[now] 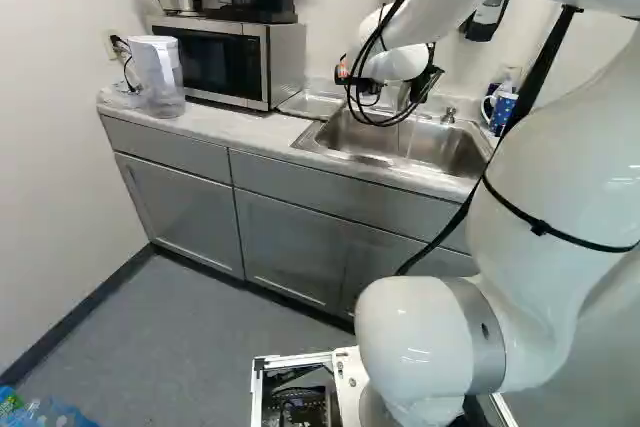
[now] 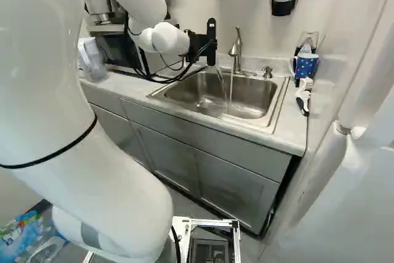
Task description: Rinse the cup and place it in the tray
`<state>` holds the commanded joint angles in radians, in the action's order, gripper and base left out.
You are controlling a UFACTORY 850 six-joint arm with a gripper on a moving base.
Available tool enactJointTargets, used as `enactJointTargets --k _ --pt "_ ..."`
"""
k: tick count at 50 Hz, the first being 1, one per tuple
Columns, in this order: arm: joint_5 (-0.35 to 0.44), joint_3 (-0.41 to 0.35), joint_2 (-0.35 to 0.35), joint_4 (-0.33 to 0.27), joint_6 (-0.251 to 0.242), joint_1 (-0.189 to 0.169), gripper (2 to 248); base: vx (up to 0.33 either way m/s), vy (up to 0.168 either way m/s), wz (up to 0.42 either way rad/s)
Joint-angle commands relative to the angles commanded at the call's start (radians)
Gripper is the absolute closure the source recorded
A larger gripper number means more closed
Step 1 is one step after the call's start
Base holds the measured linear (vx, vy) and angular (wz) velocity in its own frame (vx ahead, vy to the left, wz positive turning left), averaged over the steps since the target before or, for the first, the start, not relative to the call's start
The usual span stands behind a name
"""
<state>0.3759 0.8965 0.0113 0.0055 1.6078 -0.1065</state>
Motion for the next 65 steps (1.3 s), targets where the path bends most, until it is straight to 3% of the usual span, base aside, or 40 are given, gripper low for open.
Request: enactJointTargets --k 12,65 --pt "0.0 0.0 0.0 0.0 0.126 0.0 124 0.0 0.0 0.0" --pt "0.0 0.0 0.0 0.0 0.137 0.0 124 0.0 0.0 0.0"
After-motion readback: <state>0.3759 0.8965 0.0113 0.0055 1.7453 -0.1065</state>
